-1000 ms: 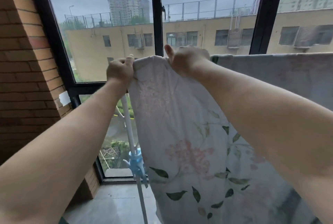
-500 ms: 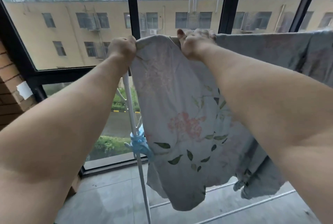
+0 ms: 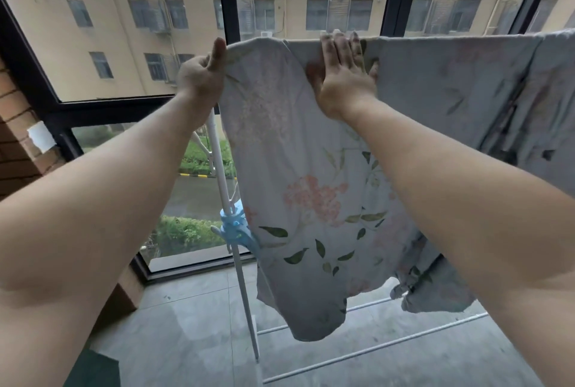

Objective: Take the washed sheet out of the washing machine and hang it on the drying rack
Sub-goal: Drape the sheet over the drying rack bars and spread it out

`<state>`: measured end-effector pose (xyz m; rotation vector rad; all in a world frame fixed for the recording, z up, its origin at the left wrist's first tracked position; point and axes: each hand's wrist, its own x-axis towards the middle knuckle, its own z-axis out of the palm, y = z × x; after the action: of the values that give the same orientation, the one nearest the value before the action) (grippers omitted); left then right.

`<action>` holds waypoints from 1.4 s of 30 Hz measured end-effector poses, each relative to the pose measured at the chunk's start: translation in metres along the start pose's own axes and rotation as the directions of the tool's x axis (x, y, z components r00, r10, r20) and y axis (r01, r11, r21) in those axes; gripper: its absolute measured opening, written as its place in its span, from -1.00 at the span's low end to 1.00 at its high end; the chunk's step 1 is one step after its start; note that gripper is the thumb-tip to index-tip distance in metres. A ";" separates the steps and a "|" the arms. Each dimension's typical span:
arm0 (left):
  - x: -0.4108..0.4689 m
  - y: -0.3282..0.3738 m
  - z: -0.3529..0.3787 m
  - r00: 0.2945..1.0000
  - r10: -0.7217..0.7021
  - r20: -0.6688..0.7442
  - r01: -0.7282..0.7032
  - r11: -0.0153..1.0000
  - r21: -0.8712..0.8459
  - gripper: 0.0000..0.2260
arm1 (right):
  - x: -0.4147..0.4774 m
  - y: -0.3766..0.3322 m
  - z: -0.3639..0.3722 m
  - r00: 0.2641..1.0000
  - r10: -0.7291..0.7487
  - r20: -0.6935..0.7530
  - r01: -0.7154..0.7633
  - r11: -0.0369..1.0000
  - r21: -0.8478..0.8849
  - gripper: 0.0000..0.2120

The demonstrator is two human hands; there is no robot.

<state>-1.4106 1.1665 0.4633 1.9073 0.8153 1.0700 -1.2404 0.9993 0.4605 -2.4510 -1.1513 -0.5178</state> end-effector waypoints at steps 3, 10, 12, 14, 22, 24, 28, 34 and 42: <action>0.000 -0.008 -0.004 0.998 0.055 0.028 -0.052 0.993 -0.108 -0.69 | -0.002 -0.005 0.003 0.999 0.002 -0.037 0.000 0.999 0.044 -0.38; 0.006 -0.023 -0.012 0.987 0.127 0.095 -0.109 0.977 -0.182 -0.69 | -0.010 -0.020 -0.006 0.998 0.057 0.023 -0.058 0.997 0.050 -0.34; 0.010 -0.026 -0.012 0.984 0.138 0.112 -0.115 0.975 -0.192 -0.68 | -0.015 -0.025 -0.008 0.995 0.086 0.041 -0.088 0.996 0.034 -0.34; 0.012 -0.030 -0.015 0.978 0.161 0.131 -0.136 0.973 -0.185 -0.67 | -0.021 -0.032 -0.007 0.990 0.129 0.056 -0.131 0.991 0.031 -0.33; 0.024 -0.061 -0.031 0.894 0.182 0.410 -0.018 0.928 -0.372 -0.85 | -0.082 -0.068 0.049 0.907 0.371 0.197 -0.378 0.926 -0.003 -0.21; 0.030 -0.073 -0.039 0.847 0.181 0.499 0.074 0.890 -0.449 -0.79 | -0.105 -0.084 0.070 0.856 0.447 0.260 -0.469 0.883 0.023 -0.19; 0.038 -0.075 -0.040 0.836 0.192 0.515 0.099 0.869 -0.485 -0.63 | -0.156 -0.095 0.095 0.737 0.552 0.390 -0.613 0.789 0.040 -0.21; 0.049 -0.077 -0.031 0.766 0.274 0.581 0.040 0.883 -0.468 -0.62 | -0.163 -0.087 0.103 0.672 0.619 0.407 -0.673 0.740 -0.014 -0.26; 0.057 -0.028 -0.033 0.783 0.601 0.161 -0.589 0.799 -0.120 -0.47 | -0.097 -0.070 0.072 0.672 0.710 0.209 -0.736 0.672 0.082 -0.32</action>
<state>-1.4190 1.2364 0.4720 2.2337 0.0404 1.2258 -1.3411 1.0127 0.3652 -2.5609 -0.1529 0.0279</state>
